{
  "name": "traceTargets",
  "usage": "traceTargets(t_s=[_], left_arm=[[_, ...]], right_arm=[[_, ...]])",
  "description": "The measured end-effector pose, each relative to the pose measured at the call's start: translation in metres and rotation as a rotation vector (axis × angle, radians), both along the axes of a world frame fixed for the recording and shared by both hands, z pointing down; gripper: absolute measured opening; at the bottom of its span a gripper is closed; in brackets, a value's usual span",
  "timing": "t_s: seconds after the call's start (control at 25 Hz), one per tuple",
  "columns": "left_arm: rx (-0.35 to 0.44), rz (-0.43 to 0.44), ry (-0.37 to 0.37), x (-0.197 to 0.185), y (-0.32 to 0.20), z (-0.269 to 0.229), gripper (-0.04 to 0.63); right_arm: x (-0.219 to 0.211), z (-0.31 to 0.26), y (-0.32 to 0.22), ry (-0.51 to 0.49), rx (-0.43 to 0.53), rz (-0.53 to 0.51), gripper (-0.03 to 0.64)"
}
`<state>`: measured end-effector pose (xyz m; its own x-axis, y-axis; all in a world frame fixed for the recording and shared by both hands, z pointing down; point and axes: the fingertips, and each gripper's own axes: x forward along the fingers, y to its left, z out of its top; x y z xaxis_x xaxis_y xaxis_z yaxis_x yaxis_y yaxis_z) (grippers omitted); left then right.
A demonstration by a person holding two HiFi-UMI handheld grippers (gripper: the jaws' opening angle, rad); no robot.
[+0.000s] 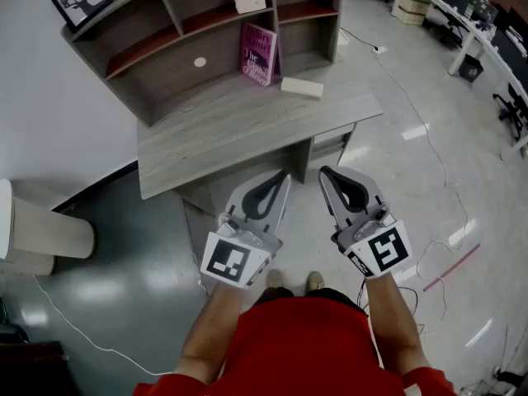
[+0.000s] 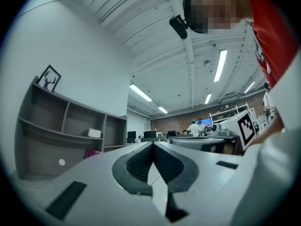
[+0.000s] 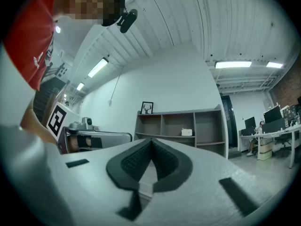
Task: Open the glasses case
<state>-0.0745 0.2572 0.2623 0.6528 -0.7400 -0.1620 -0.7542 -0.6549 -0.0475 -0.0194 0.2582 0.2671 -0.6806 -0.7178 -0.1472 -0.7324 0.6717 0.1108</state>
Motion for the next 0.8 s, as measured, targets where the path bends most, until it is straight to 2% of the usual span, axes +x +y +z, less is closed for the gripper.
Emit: traceTargets(t_s=[0.4,0.68,0.8], left_arm=[[0.001,0.011,0.015,-0.015,-0.013,0.004,0.009],[-0.029,0.026,0.022,-0.05,-0.026,0.016,0.009],[-0.015,0.026,0.028,-0.068,-0.037,0.017,0.009]], right_arm=[[-0.014,0.002,-0.009,-0.005,0.004,-0.001,0.005],[-0.03,0.01,-0.022,-0.006,-0.011,0.045,0.005],[-0.039,0.016,-0.029,0.001,-0.019,0.07,0.005]])
